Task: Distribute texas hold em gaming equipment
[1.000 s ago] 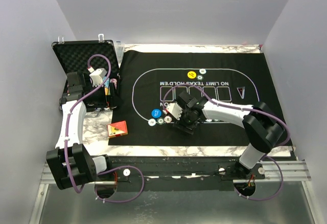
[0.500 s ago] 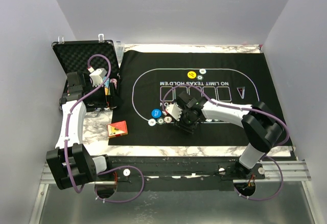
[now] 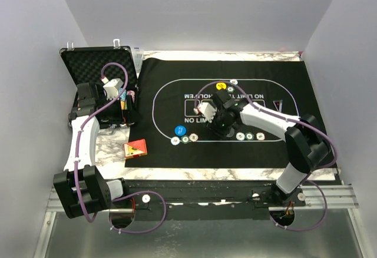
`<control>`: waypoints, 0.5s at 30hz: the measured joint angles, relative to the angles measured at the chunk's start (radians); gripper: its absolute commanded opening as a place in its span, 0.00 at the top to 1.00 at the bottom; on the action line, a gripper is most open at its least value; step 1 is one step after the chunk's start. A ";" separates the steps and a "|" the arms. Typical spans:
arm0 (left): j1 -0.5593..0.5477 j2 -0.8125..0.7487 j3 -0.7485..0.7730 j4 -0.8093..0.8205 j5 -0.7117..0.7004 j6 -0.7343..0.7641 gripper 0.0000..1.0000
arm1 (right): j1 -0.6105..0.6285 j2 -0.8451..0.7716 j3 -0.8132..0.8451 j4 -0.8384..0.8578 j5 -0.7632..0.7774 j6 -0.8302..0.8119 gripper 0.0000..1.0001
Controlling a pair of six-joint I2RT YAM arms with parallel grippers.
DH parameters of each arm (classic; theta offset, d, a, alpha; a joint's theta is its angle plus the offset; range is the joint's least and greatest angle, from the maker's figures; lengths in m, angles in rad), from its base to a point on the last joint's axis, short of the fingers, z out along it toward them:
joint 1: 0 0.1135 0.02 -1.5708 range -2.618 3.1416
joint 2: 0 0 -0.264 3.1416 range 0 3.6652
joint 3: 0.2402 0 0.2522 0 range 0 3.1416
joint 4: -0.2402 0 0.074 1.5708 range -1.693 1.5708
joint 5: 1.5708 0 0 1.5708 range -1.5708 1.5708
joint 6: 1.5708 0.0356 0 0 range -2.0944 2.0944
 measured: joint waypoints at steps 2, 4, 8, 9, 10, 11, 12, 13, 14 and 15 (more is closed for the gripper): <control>0.000 0.000 0.000 0.000 0.000 0.000 0.01 | -0.042 0.002 0.034 -0.007 -0.016 -0.006 0.63; 0.000 0.000 0.000 0.000 0.000 0.000 0.01 | -0.090 0.010 0.079 -0.013 -0.032 -0.011 0.63; 0.000 0.000 0.000 0.000 0.000 0.000 0.01 | -0.195 0.080 0.206 -0.021 -0.061 -0.026 0.64; 0.000 0.000 0.000 0.000 0.000 0.000 0.01 | -0.228 0.110 0.247 -0.022 -0.069 -0.027 0.64; 0.000 0.000 0.000 0.000 0.000 0.000 0.01 | -0.262 0.142 0.288 -0.021 -0.074 -0.029 0.64; 0.000 0.000 0.000 0.000 0.000 0.000 0.01 | -0.296 0.173 0.327 -0.019 -0.077 -0.031 0.64; 0.000 0.000 0.000 0.000 0.000 0.000 0.01 | -0.321 0.220 0.383 -0.016 -0.078 -0.032 0.65; 0.000 0.000 0.000 0.000 0.000 0.000 0.01 | -0.350 0.230 0.394 -0.014 -0.078 -0.032 0.65; 0.000 0.000 0.000 0.000 0.000 0.000 0.01 | -0.380 0.256 0.423 -0.016 -0.077 -0.032 0.65; 0.000 0.000 0.000 0.000 0.000 0.000 0.01 | -0.404 0.282 0.452 -0.015 -0.077 -0.032 0.66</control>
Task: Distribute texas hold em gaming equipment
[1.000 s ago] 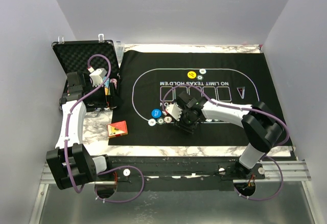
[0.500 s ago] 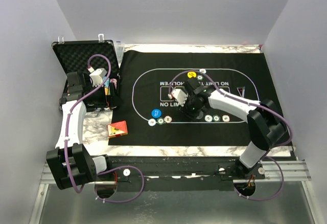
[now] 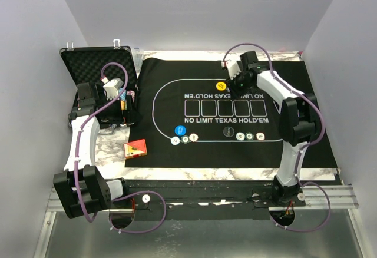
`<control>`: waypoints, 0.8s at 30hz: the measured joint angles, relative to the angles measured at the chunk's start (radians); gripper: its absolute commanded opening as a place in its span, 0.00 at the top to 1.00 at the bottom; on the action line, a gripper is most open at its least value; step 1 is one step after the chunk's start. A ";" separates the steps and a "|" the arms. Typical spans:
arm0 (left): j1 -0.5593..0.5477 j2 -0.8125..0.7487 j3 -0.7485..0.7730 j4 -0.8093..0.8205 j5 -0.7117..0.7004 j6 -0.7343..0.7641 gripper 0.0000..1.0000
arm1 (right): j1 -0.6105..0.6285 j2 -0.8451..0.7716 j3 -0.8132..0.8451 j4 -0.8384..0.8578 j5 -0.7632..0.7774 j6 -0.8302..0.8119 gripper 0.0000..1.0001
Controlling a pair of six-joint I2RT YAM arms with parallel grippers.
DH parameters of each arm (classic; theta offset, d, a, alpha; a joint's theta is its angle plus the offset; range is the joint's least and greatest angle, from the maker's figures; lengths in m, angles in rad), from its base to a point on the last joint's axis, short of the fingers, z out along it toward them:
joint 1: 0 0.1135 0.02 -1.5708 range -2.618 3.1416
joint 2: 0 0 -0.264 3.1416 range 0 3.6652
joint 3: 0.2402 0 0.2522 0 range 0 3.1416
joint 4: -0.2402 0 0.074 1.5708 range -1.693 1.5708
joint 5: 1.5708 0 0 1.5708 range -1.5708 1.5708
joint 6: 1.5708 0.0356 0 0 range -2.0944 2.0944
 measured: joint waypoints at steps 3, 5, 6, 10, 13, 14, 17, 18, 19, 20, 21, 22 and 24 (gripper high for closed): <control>0.000 0.000 0.000 0.000 0.000 0.000 0.01 | -0.062 0.081 0.092 0.005 0.002 0.000 0.66; 0.000 0.002 0.000 0.000 0.000 0.001 0.01 | -0.093 0.128 0.144 0.010 0.005 0.000 0.66; 0.000 0.003 0.000 0.000 0.000 0.002 0.01 | -0.105 0.150 0.167 0.012 0.006 0.000 0.66; 0.000 0.011 0.000 0.000 0.000 0.003 0.01 | -0.133 0.208 0.212 0.031 0.016 0.001 0.66; 0.000 0.013 0.000 0.000 0.000 0.003 0.01 | -0.134 0.237 0.227 0.040 0.018 0.001 0.66; 0.000 0.014 0.001 0.000 0.000 0.003 0.01 | -0.134 0.246 0.233 0.042 0.018 0.001 0.66; 0.000 0.015 0.003 0.000 0.000 0.003 0.01 | -0.134 0.269 0.250 0.051 0.018 0.003 0.66; 0.000 0.015 0.003 0.000 0.000 0.003 0.01 | -0.133 0.277 0.260 0.053 0.018 0.004 0.66; 0.000 0.015 0.003 0.000 0.000 0.003 0.01 | -0.132 0.286 0.273 0.053 0.018 0.005 0.66; 0.000 0.015 0.003 0.000 0.000 0.003 0.01 | -0.132 0.292 0.282 0.055 0.018 0.008 0.66; 0.000 0.015 0.003 0.000 0.000 0.003 0.01 | -0.132 0.301 0.295 0.058 0.018 0.008 0.66; 0.000 0.015 0.003 0.000 0.000 0.003 0.01 | -0.132 0.306 0.303 0.060 0.018 0.008 0.65; 0.000 0.017 0.004 0.000 0.000 0.003 0.01 | -0.132 0.318 0.316 0.064 0.018 0.009 0.62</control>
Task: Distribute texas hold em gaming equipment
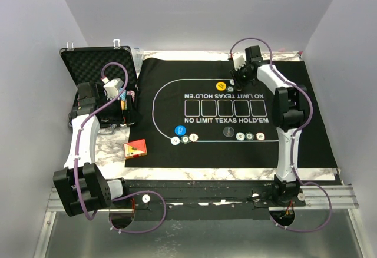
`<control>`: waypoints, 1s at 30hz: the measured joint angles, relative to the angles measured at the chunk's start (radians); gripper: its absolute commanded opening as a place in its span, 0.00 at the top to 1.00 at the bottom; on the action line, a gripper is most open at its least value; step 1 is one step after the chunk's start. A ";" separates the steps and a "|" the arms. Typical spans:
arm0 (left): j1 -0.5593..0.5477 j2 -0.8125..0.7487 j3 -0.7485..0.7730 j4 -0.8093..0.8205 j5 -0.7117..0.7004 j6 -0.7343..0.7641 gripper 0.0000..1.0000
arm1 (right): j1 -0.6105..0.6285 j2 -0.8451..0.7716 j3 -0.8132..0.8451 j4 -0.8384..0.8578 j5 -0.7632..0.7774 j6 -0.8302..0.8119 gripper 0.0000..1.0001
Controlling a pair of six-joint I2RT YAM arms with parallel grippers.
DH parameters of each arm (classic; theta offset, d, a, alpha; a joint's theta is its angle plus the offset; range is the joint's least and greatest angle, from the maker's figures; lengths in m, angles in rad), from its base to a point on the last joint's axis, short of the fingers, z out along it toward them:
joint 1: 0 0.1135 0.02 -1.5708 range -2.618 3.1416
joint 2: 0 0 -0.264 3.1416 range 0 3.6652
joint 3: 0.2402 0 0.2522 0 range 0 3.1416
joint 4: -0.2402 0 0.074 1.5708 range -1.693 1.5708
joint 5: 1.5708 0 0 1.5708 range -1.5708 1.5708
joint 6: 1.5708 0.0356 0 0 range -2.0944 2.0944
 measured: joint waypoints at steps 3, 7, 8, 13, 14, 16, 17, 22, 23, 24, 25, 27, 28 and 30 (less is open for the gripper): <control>0.000 0.000 0.000 0.000 0.000 0.000 0.01 | 0.000 0.018 0.017 -0.001 0.000 0.000 0.54; 0.000 0.000 0.000 0.000 0.000 0.000 0.01 | 0.000 0.026 0.025 -0.002 -0.002 0.003 0.38; 0.000 0.000 0.000 0.000 0.000 0.000 0.01 | 0.000 0.026 0.027 -0.002 -0.002 0.004 0.37; 0.000 0.000 0.000 0.000 0.000 0.003 0.01 | 0.000 0.025 0.040 -0.006 -0.004 0.007 0.36; 0.000 0.000 0.000 0.000 0.000 0.004 0.01 | 0.000 0.023 0.043 -0.012 -0.006 0.007 0.36; 0.000 -0.003 0.000 0.000 0.000 0.008 0.01 | 0.000 0.011 0.045 -0.027 -0.011 0.007 0.36; 0.000 -0.006 0.000 0.000 0.000 0.011 0.01 | 0.000 -0.001 0.045 -0.039 -0.016 0.007 0.36; 0.000 -0.062 0.001 -0.002 -0.003 0.032 0.01 | 0.000 -0.161 -0.021 -0.068 -0.043 0.005 0.35; 0.000 -0.071 0.002 -0.005 -0.004 0.036 0.01 | 0.000 -0.212 -0.053 -0.069 -0.049 0.003 0.35; 0.000 -0.085 0.011 -0.023 -0.007 0.047 0.01 | 0.000 -0.270 -0.093 -0.067 -0.055 0.002 0.36; 0.000 -0.100 0.023 -0.041 -0.009 0.059 0.01 | 0.000 -0.334 -0.145 -0.064 -0.061 0.000 0.35; 0.000 -0.124 0.053 -0.076 -0.014 0.086 0.01 | 0.000 -0.465 -0.266 -0.054 -0.075 0.000 0.36; 0.000 -0.140 0.071 -0.097 -0.019 0.103 0.01 | 0.000 -0.527 -0.328 -0.049 -0.082 0.000 0.36; 0.000 -0.174 0.097 -0.124 -0.029 0.136 0.01 | 0.000 -0.630 -0.448 -0.040 -0.093 0.000 0.36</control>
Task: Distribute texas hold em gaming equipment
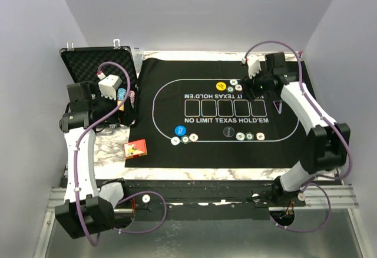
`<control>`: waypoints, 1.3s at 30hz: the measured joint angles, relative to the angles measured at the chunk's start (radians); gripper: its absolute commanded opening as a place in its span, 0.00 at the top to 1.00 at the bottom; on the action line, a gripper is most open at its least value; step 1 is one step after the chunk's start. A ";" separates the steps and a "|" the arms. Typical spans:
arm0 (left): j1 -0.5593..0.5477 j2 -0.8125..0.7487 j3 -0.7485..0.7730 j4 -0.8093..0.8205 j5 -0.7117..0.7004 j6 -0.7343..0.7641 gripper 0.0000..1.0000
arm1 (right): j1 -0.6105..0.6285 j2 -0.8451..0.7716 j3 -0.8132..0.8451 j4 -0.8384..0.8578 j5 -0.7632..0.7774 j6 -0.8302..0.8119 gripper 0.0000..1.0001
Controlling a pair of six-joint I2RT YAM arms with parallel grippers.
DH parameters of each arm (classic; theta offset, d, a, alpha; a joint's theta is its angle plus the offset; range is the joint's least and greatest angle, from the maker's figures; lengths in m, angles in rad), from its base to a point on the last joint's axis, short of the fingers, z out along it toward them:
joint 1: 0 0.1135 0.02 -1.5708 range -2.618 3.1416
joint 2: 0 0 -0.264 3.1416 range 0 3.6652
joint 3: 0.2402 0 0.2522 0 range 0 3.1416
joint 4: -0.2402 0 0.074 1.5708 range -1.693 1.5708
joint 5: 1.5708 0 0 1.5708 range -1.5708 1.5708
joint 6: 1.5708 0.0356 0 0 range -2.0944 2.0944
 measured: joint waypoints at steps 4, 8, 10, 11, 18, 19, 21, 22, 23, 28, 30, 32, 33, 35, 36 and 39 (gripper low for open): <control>0.000 -0.099 -0.008 -0.035 0.004 0.092 0.01 | 0.001 -0.132 -0.206 0.006 -0.016 -0.002 0.36; -0.002 -0.234 -0.068 -0.069 0.002 0.234 0.01 | 0.001 -0.200 -0.328 -0.003 -0.029 -0.001 0.36; -0.008 -0.257 -0.070 -0.130 -0.007 0.329 0.01 | 0.001 -0.220 -0.348 -0.011 -0.042 -0.001 0.36; -0.009 -0.254 -0.070 -0.162 -0.016 0.389 0.01 | 0.001 -0.230 -0.350 -0.014 -0.051 -0.001 0.36; -0.010 -0.234 -0.249 -0.271 -0.085 0.795 0.01 | 0.001 -0.317 -0.352 -0.020 -0.109 -0.015 0.10; -0.010 -0.220 -0.267 -0.274 -0.088 0.840 0.01 | 0.001 -0.320 -0.345 -0.024 -0.114 -0.020 0.01; -0.011 -0.168 -0.272 -0.267 -0.095 0.890 0.01 | 0.001 -0.320 -0.325 -0.019 -0.121 -0.009 0.00; -0.011 -0.133 -0.266 -0.259 -0.101 0.912 0.01 | 0.001 -0.322 -0.317 -0.013 -0.124 0.000 0.00; -0.011 -0.112 -0.261 -0.253 -0.105 0.926 0.01 | 0.001 -0.326 -0.308 -0.006 -0.128 0.006 0.00; -0.011 0.031 -0.251 -0.185 -0.157 1.019 0.01 | 0.001 -0.320 -0.200 -0.013 -0.179 0.025 0.00; -0.012 0.054 -0.251 -0.167 -0.174 1.041 0.01 | 0.001 -0.295 -0.113 -0.032 -0.202 0.034 0.00; -0.018 0.086 -0.251 -0.148 -0.195 1.057 0.01 | 0.002 -0.264 -0.033 -0.046 -0.216 0.058 0.00; -0.023 0.106 -0.251 -0.138 -0.206 1.061 0.01 | 0.002 -0.251 -0.004 -0.055 -0.224 0.066 0.00; -0.041 0.150 -0.253 -0.121 -0.225 1.064 0.01 | 0.002 -0.231 0.026 -0.075 -0.237 0.082 0.00; -0.051 0.168 -0.256 -0.113 -0.234 1.064 0.01 | 0.002 -0.222 0.032 -0.089 -0.246 0.095 0.00; -0.084 0.206 -0.268 -0.092 -0.254 1.058 0.01 | 0.002 -0.203 0.037 -0.130 -0.264 0.128 0.00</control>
